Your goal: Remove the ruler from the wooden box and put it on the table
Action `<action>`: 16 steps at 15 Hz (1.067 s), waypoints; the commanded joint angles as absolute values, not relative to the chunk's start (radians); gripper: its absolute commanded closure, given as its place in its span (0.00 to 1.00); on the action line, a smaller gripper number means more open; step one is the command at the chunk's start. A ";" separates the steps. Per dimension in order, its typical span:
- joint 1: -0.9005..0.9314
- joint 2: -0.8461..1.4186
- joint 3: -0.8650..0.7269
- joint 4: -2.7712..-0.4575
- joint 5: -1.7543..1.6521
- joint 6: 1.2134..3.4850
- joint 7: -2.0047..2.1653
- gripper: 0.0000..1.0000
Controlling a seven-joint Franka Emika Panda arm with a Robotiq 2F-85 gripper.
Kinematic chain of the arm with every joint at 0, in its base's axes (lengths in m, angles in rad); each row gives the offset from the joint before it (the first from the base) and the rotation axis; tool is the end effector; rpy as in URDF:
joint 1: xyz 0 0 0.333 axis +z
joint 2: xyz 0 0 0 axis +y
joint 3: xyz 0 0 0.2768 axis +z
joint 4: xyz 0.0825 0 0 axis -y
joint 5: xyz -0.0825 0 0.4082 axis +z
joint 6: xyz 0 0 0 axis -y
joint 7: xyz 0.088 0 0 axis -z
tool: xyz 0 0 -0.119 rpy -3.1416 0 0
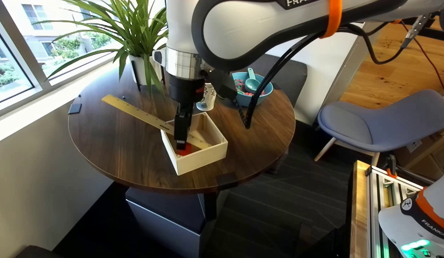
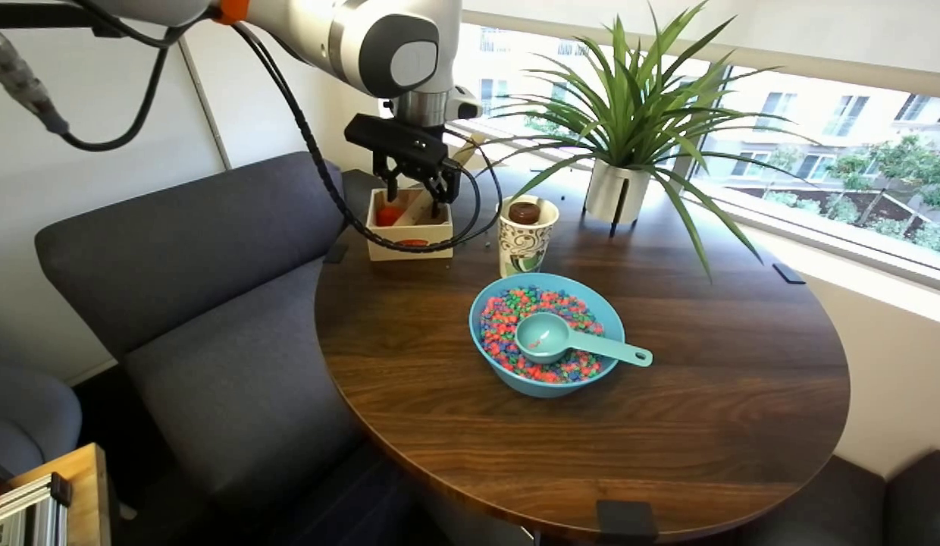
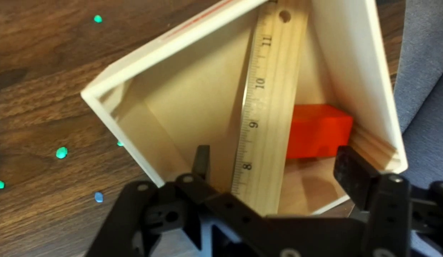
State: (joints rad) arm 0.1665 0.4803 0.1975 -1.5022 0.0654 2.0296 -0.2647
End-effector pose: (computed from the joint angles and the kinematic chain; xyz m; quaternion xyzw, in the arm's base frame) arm 0.6598 0.2387 0.3440 -0.9556 -0.2836 -0.0240 0.0760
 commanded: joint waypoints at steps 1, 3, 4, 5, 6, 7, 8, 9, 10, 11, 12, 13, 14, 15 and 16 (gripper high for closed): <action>0.176 0.521 0.193 -1.438 0.059 1.963 -0.240 0.44; 0.178 0.530 0.191 -1.422 0.056 1.945 -0.235 0.60; 0.179 0.531 0.190 -1.418 0.055 1.941 -0.231 0.67; 0.180 0.531 0.188 -1.415 0.052 1.936 -0.227 0.76; 0.181 0.530 0.187 -1.412 0.051 1.932 -0.224 0.83; 0.182 0.528 0.186 -1.410 0.049 1.929 -0.219 0.90; 0.183 0.524 0.185 -1.410 0.047 1.929 -0.214 0.90; 0.182 0.518 0.184 -1.415 0.047 1.933 -0.210 0.90; 0.182 0.512 0.185 -1.419 0.048 1.938 -0.208 0.90; 0.180 0.497 0.187 -1.432 0.050 1.955 -0.213 0.90; 0.178 0.477 0.189 -1.450 0.049 1.977 -0.221 0.90; 0.178 0.460 0.189 -1.461 0.048 1.990 -0.224 0.90; 0.178 0.434 0.189 -1.483 0.044 2.018 -0.226 0.90; 0.180 0.412 0.189 -1.496 0.040 2.040 -0.226 0.90; 0.182 0.382 0.188 -1.516 0.033 2.058 -0.223 0.90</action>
State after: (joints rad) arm 0.1700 0.4744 0.1952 -1.4321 0.0586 1.9994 -0.2351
